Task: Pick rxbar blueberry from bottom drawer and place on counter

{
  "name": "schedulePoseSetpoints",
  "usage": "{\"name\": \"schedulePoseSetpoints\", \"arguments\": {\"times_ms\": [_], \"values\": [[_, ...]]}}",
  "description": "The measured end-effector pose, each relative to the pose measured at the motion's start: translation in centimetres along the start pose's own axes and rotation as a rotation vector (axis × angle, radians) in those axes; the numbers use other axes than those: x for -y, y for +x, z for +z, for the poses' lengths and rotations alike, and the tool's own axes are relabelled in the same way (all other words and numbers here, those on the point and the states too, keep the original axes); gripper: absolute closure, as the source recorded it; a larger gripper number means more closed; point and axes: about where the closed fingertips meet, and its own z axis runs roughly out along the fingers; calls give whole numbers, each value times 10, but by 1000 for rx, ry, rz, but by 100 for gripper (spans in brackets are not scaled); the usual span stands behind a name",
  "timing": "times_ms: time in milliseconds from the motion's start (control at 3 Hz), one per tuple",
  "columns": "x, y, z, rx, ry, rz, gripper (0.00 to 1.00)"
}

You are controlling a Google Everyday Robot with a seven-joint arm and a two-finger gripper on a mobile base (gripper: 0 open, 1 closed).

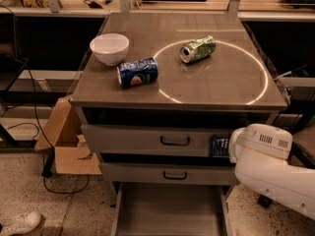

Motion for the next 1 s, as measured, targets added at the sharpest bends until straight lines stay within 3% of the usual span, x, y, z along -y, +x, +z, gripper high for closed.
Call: {"name": "schedulePoseSetpoints", "arguments": {"times_ms": [333, 667, 1000], "values": [[5, 3, -5, 3, 7, -3, 100], [-2, 52, -55, -23, -5, 16, 100], [6, 51, -59, -18, 6, 13, 100]]}}
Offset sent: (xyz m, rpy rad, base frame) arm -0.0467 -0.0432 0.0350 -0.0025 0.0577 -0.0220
